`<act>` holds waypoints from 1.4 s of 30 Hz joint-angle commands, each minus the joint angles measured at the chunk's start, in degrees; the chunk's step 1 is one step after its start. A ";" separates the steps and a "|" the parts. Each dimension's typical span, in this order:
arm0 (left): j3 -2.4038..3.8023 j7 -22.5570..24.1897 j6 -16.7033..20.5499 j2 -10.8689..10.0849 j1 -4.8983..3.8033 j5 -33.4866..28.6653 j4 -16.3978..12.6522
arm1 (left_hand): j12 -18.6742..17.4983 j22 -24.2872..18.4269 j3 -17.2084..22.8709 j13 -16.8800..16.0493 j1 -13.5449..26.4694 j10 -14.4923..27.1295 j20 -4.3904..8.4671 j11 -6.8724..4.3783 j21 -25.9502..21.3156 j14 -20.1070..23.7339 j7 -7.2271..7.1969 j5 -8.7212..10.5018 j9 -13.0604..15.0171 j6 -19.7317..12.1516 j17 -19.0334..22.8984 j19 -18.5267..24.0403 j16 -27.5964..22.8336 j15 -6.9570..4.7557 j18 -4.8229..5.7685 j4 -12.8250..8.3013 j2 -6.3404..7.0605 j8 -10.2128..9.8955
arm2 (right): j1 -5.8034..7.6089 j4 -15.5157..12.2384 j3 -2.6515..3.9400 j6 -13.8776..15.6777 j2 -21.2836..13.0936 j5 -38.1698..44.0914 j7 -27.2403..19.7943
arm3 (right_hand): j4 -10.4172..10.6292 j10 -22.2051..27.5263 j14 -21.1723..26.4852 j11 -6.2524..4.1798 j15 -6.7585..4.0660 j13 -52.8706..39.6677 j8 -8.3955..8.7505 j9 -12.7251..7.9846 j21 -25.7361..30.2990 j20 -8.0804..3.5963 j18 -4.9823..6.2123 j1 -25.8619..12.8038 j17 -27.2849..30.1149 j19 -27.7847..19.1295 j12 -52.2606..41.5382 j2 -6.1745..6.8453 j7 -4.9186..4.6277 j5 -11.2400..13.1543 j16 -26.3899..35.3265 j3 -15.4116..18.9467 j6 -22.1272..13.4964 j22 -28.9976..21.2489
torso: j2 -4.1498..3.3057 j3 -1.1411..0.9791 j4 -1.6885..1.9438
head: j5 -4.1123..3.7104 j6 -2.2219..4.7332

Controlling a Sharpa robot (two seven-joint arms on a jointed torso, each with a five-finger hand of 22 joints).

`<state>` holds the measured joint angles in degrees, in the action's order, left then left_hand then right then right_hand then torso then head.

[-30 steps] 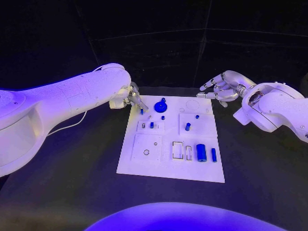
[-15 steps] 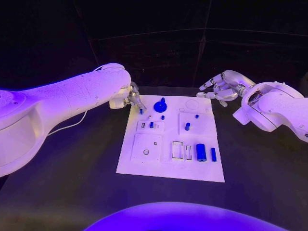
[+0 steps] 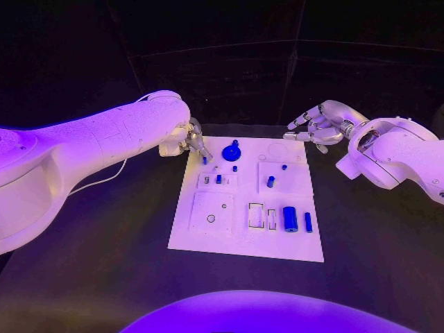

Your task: Assemble the parts on the task board

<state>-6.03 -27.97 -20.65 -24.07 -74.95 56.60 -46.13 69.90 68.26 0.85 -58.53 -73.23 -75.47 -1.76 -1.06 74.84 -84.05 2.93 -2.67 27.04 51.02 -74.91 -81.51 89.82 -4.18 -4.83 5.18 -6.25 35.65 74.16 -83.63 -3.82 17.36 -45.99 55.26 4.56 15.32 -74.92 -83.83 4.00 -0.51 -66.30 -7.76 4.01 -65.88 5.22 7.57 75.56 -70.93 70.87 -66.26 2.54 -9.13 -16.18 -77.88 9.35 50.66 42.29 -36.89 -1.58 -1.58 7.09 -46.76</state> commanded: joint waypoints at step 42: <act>0.01 3.25 11.27 -13.82 0.12 -2.55 -21.41 | -0.14 1.23 8.86 -0.10 -4.55 -0.99 0.58 -0.80 0.89 -5.95 -0.64 -0.05 0.57 0.06 -15.09 -0.86 0.18 -0.87 0.49 -7.23 -0.18 1.17 | 0.11 -0.74 0.04 0.51 -1.19 -0.24 -0.43 | 0.28 0.28 -2.37 0.01 -0.12 0.05 -0.31 -0.05 0.23 0.12 0.72 0.74 -0.01 0.31 -0.28 -0.03 0.01 -0.54 0.24 0.11 -0.27 -0.10 | 0.09 0.03 0.20 | 0.56 -0.12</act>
<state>-6.04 -25.67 -11.18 -37.77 -74.83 54.89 -66.90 69.89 69.45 4.69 -58.69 -77.85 -76.28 -1.33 -1.84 75.33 -84.05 2.74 -2.42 27.58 50.81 -74.91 -81.94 89.82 -4.60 -4.83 2.61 -6.85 36.67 74.17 -84.25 -3.81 17.40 -47.17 55.24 4.55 15.31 -74.92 -83.83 4.00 -0.51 -66.30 -7.76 4.01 -65.88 5.22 7.57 75.56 -70.90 70.87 -66.26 2.54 -9.13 -16.52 -77.88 9.35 50.66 42.24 -36.77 -1.56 -1.31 7.51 -46.82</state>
